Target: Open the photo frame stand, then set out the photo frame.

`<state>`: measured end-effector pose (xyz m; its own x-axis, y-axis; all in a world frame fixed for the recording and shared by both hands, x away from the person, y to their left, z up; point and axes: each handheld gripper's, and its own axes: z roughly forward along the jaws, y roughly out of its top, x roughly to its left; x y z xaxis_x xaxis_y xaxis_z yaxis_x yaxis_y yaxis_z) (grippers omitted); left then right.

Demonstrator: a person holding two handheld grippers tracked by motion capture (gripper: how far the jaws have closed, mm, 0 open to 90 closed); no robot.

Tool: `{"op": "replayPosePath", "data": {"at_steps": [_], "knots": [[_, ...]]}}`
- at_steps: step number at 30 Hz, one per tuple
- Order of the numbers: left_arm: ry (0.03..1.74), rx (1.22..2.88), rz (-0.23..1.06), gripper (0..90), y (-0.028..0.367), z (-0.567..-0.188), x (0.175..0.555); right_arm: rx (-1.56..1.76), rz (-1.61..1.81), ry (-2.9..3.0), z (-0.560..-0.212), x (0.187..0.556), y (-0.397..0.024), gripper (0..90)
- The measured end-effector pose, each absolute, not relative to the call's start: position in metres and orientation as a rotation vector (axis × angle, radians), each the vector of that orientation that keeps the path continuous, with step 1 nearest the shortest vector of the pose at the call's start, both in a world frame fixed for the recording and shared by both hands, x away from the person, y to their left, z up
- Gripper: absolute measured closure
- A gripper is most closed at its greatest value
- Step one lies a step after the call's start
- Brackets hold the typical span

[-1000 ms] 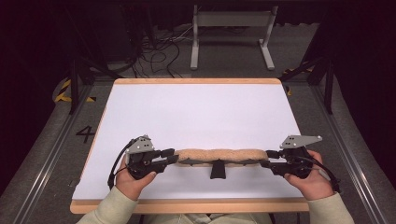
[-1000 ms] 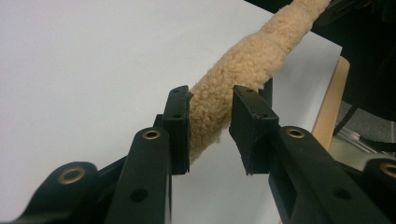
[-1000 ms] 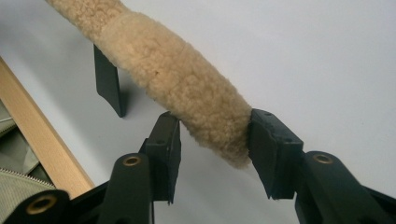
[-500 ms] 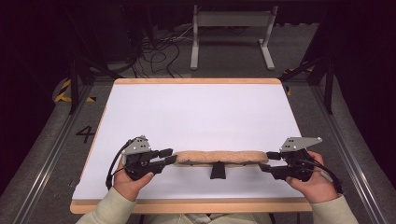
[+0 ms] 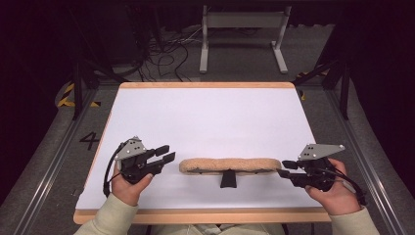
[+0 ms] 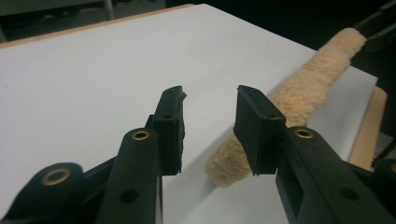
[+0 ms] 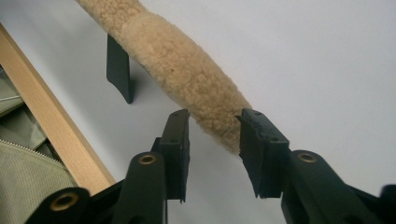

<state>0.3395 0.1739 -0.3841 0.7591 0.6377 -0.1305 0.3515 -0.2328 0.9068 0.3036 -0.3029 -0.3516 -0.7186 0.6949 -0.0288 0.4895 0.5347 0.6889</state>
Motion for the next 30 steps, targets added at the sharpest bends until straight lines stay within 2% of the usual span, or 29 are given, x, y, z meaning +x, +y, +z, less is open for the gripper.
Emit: {"op": "replayPosePath", "data": {"at_steps": [10,21,30], "knots": [[0.811,1.829,0.402,60.6,0.186,-0.388,0.35,0.919,0.935,2.531,-0.348,0.296,-0.299,79.5],[0.823,1.845,0.424,58.8,0.188,-0.392,0.356,0.902,0.881,2.587,-0.357,0.298,-0.294,83.4],[0.826,1.855,0.422,58.5,0.188,-0.395,0.359,0.899,0.768,2.645,-0.383,0.31,-0.286,87.6]]}}
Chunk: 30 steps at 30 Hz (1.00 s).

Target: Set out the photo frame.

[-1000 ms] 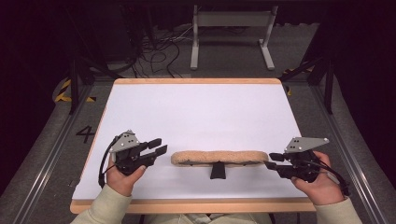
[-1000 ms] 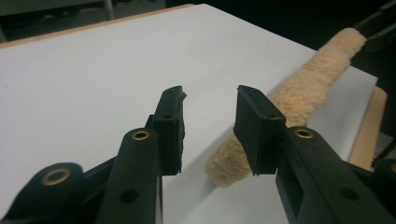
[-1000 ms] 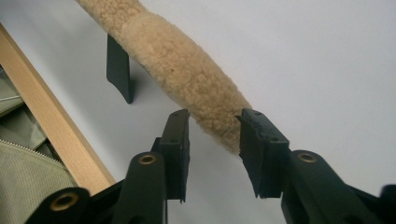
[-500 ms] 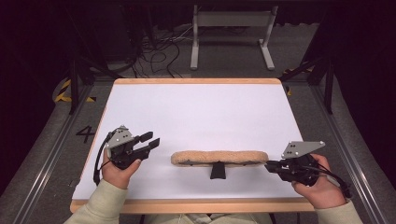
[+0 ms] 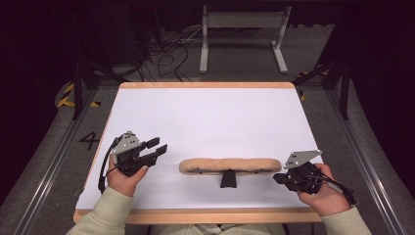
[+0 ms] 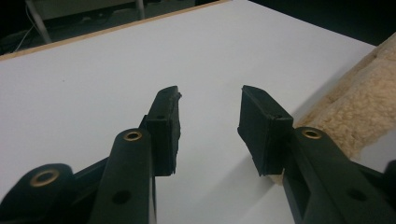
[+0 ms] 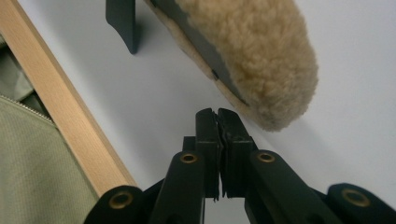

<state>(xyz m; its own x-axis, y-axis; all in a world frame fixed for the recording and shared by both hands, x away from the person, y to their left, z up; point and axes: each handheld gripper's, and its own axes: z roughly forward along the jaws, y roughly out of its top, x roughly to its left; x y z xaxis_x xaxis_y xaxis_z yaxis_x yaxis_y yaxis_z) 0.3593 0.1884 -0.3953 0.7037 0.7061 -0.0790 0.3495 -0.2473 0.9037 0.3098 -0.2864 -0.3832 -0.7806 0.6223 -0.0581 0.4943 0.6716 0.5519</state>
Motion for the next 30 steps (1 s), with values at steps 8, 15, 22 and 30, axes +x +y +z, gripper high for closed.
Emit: {"op": "replayPosePath", "data": {"at_steps": [8,15,22,30], "knots": [[0.823,1.864,0.428,58.2,0.188,-0.397,0.36,0.905,0.741,2.664,-0.401,0.318,-0.286,88.6],[0.823,1.871,0.424,58.0,0.187,-0.397,0.36,0.949,0.779,2.644,-0.411,0.324,-0.292,89.1],[0.822,1.877,0.426,58.1,0.185,-0.397,0.36,0.986,0.843,2.599,-0.412,0.328,-0.295,90.0],[0.809,1.89,0.415,58.0,0.181,-0.399,0.36,0.987,0.852,2.586,-0.414,0.33,-0.294,90.0]]}}
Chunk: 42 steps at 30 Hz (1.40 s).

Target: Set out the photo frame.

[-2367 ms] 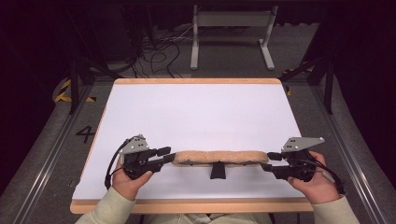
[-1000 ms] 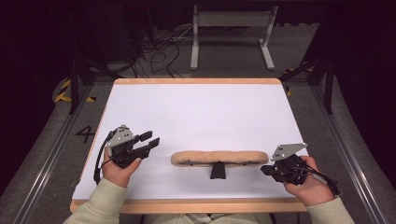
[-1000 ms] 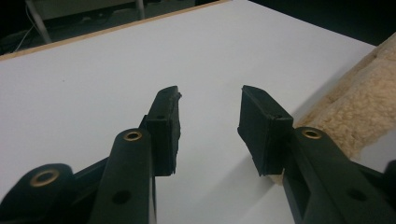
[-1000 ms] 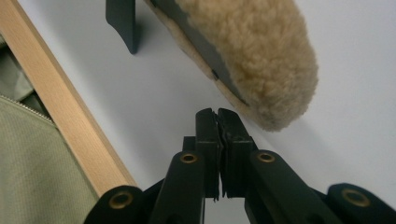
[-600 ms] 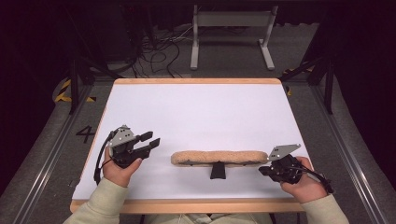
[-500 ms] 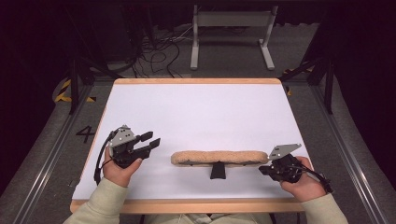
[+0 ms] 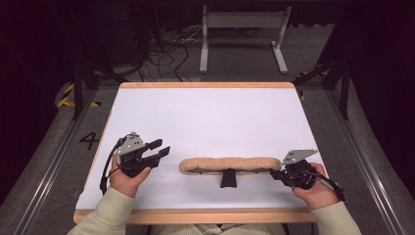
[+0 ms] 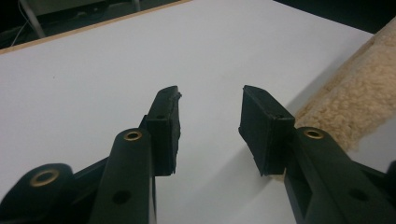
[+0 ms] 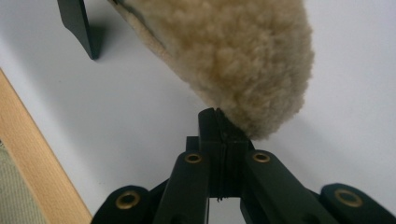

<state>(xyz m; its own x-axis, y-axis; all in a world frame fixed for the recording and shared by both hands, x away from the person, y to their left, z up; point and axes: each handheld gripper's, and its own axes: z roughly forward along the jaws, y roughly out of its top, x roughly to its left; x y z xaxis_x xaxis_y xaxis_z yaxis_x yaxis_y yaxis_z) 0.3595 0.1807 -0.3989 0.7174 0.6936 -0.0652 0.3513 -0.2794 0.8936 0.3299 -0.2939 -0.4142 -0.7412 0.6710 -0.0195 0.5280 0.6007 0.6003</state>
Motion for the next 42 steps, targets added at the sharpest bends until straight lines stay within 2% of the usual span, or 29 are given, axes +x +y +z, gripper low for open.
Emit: {"op": "replayPosePath", "data": {"at_steps": [5,18,26,33,42], "knots": [[0.785,1.905,0.386,57.8,0.177,-0.4,0.359,0.993,0.857,2.577,-0.416,0.332,-0.293,90.0],[0.497,1.936,0.238,56.9,0.16,-0.397,0.342,0.991,0.852,2.591,-0.417,0.331,-0.292,89.9],[0.435,1.99,0.207,55.5,0.151,-0.401,0.341,0.987,0.851,2.599,-0.417,0.331,-0.292,89.9],[0.401,2.002,0.179,63.8,0.151,-0.401,0.34,0.991,0.85,2.596,-0.417,0.332,-0.292,90.0],[0.395,2.017,0.135,69.0,0.151,-0.403,0.343,0.996,0.845,2.588,-0.417,0.333,-0.291,90.0]]}}
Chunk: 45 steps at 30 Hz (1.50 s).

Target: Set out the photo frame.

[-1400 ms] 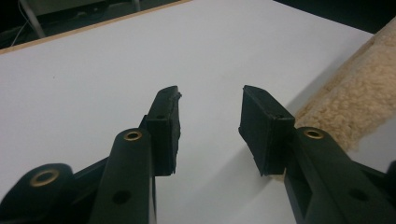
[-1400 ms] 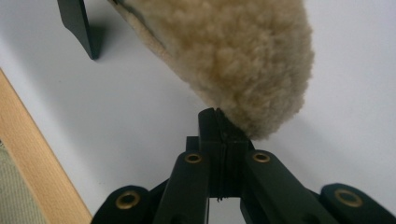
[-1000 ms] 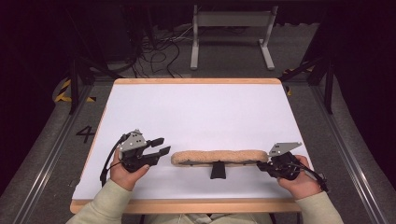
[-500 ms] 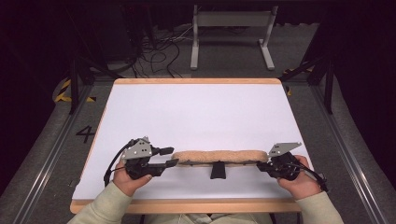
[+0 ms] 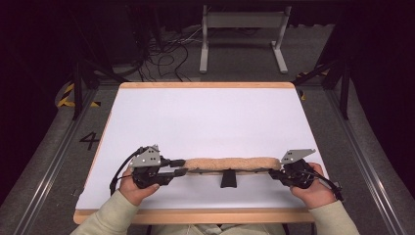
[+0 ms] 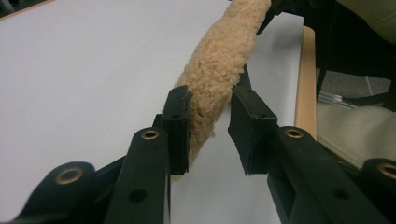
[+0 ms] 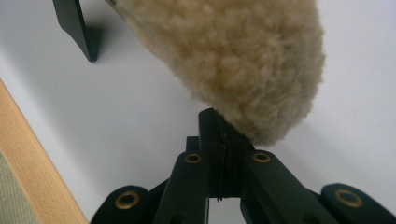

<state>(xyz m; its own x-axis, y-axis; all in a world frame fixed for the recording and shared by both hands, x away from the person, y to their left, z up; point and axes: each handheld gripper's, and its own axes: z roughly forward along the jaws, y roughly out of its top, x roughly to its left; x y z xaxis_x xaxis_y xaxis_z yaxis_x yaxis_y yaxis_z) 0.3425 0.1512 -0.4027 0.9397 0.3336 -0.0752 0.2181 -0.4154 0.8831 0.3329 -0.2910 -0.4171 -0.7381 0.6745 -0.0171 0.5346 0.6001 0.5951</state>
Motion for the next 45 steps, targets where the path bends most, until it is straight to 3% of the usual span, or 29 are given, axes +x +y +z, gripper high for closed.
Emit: {"op": "replayPosePath", "data": {"at_steps": [14,45], "knots": [[0.383,2.038,0.114,76.2,0.15,-0.403,0.341,1.029,0.827,2.522,-0.418,0.355,-0.286,90.0],[0.333,2.046,0.075,76.7,0.142,-0.404,0.338,1.117,0.914,2.358,-0.424,0.413,-0.271,90.0]]}}
